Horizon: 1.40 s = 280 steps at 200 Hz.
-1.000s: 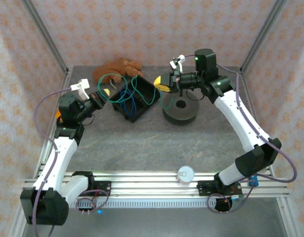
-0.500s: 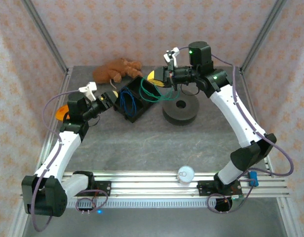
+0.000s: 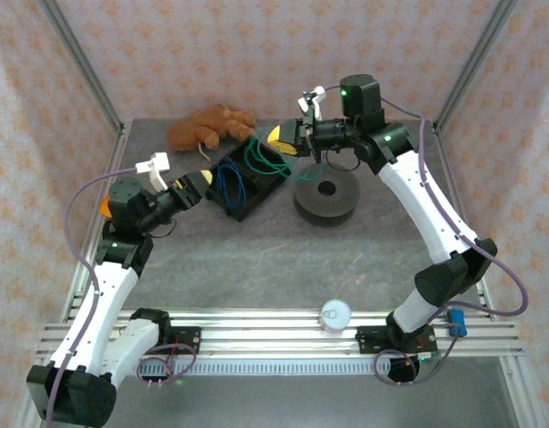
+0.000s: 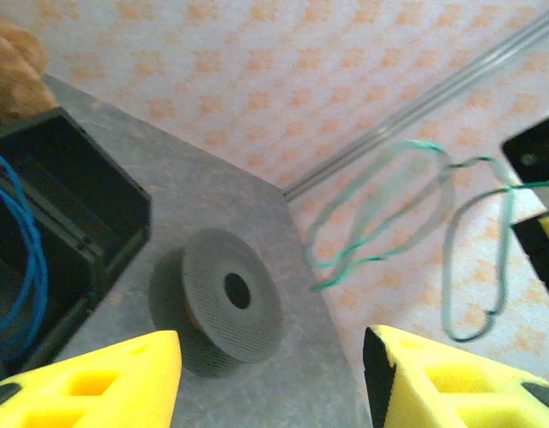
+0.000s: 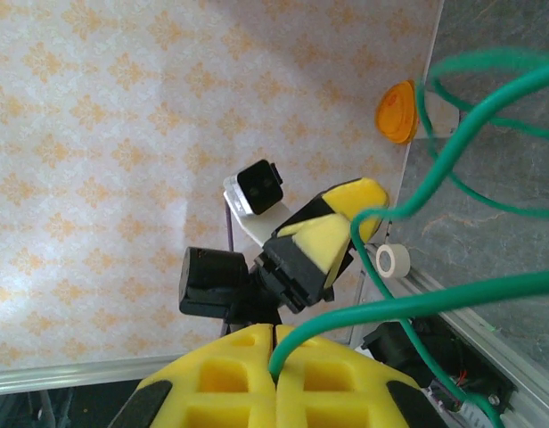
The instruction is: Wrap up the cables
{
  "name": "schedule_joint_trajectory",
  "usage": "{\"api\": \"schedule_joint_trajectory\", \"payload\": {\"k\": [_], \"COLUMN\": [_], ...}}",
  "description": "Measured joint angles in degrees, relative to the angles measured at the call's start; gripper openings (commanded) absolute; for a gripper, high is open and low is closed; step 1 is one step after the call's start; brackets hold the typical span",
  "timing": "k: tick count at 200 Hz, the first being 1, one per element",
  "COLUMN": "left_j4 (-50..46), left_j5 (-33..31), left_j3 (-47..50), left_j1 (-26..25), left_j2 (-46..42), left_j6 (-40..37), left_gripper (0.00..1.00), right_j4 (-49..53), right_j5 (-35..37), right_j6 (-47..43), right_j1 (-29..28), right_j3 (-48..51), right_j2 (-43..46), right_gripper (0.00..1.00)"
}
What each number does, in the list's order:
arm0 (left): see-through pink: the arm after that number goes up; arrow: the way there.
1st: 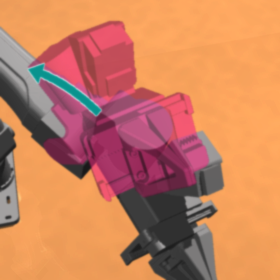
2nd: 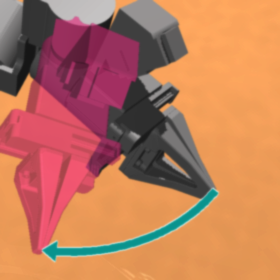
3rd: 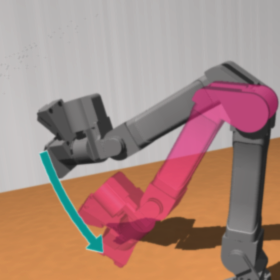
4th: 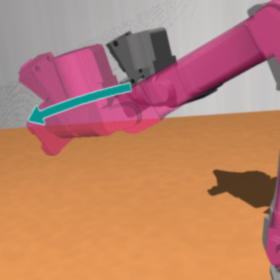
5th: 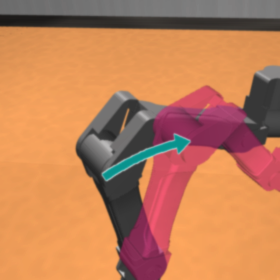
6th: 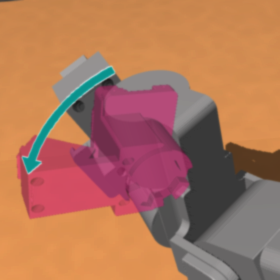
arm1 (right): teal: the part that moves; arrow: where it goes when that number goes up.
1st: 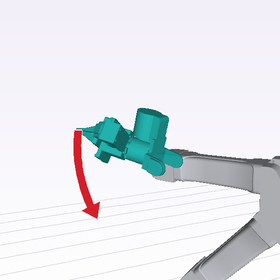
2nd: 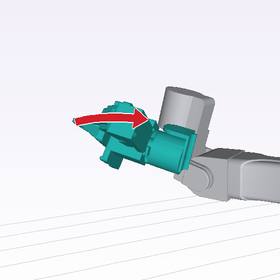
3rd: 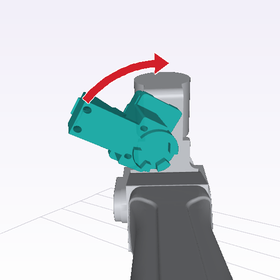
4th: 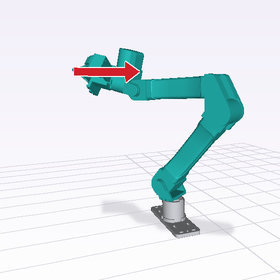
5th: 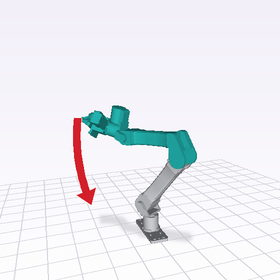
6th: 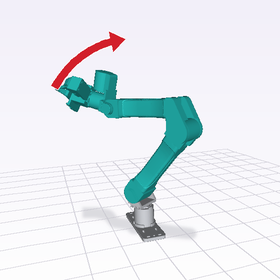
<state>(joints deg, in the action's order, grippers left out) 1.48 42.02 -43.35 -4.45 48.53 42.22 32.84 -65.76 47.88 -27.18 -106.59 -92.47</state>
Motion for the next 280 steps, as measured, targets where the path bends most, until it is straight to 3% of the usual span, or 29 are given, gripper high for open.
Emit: {"api": "schedule_joint_trajectory", "payload": {"k": [73,183,243,280], "left_j4": [5.0,14.1,16.7,17.3], "left_j5": [1.3,2.9,3.0,3.0], "left_j3": [0.0,-1.0,-1.8,-2.0], "left_j1": [-5.1,-10.2,-11.0,-11.0], "left_j2": [5.5,16.6,17.7,18.1], "left_j6": [0.4,1.1,1.5,1.8], "left_gripper": [0.61,0.56,0.51,0.36], "right_j4": [-3.4,-7.4,-8.4,-8.5], "right_j5": [0.0,-0.2,-0.5,-0.7], "right_j6": [4.0,7.9,8.3,8.3], "right_j1": [0.0,-2.1,-3.0,-3.1], "right_j3": [0.0,0.0,0.0,0.0], "right_j2": [-0.1,-0.1,-0.7,-0.7], "right_gripper": [0.0,0.0,0.0,0.0]}}
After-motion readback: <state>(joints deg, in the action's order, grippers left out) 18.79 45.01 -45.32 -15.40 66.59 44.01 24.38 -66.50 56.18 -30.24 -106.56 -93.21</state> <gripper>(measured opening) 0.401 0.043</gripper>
